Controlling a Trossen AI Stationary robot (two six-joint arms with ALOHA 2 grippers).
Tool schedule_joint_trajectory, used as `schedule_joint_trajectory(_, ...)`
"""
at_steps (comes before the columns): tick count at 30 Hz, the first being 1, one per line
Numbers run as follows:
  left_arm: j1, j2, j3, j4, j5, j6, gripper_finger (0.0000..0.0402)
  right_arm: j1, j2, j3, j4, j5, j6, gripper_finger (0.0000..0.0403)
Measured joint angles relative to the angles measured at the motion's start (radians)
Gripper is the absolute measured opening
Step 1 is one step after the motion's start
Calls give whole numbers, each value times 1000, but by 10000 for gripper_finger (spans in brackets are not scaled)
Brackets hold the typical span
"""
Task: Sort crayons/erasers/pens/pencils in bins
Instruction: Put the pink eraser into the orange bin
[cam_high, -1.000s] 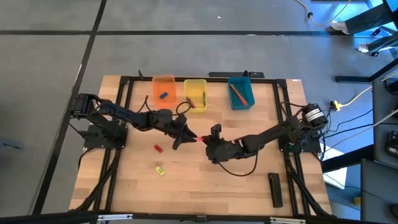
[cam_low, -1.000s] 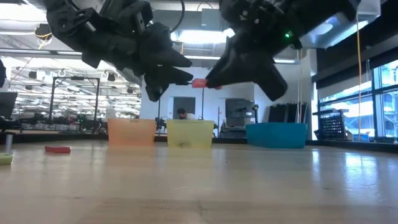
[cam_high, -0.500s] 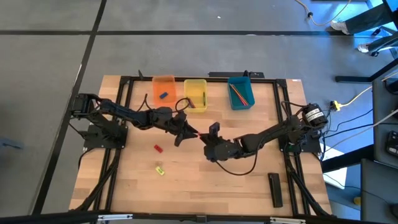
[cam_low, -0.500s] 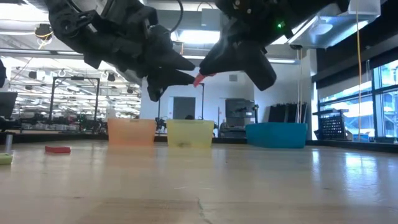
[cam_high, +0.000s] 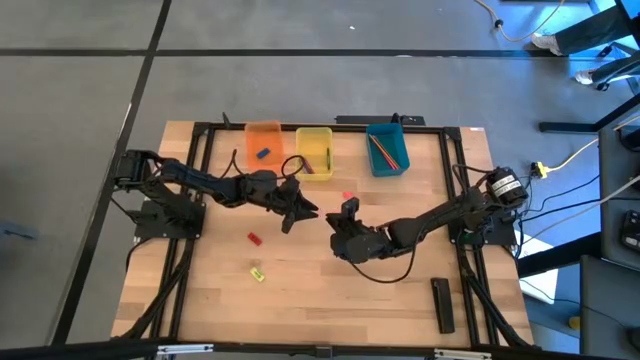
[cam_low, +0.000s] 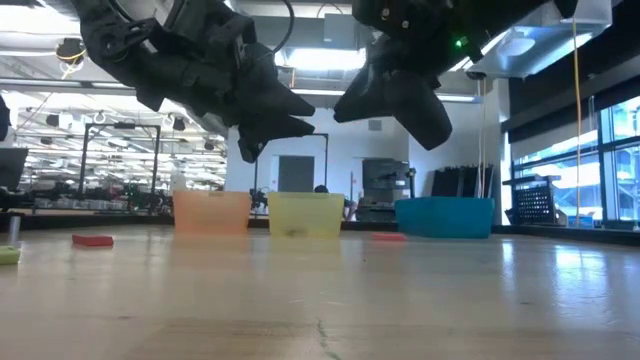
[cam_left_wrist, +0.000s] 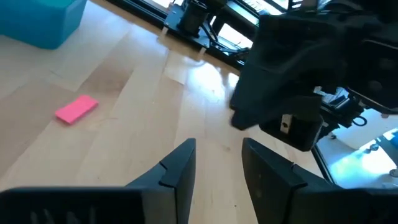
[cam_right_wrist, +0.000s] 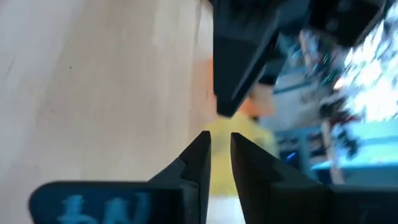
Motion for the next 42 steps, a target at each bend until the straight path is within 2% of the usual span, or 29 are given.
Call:
schedule_joint_trajectory(3, -6, 0, 0, -1, 14, -4, 124, -49, 0, -3, -98, -55, 229, 66)
schedule_joint_trajectory(7, -20, 0, 0, 0, 16, 2, 124, -172, 0, -4, -248, -227, 519, 67)
schedule_joint_trajectory(10, -20, 0, 0, 11, 17, 3, 124, -267, 0, -5, -321, -364, 652, 72)
schedule_joint_trajectory(13, -20, 0, 0, 28, 17, 3, 124, -345, 0, -5, -376, -464, 713, 91)
schedule_joint_trajectory(17, -24, 0, 0, 29, 17, 16, 124, -418, 0, -5, -429, -526, 703, 133)
schedule_joint_trajectory(23, -34, 0, 0, 28, 9, 83, 124, -496, 1, -5, -455, -669, 582, 185)
schedule_joint_trajectory(36, -33, 1, 0, 13, 6, 109, 124, -576, 78, -3, -434, -747, 500, 164)
schedule_joint_trajectory(42, -33, 1, 0, 6, 6, 127, 124, -592, 115, -2, -427, -856, 481, 163)
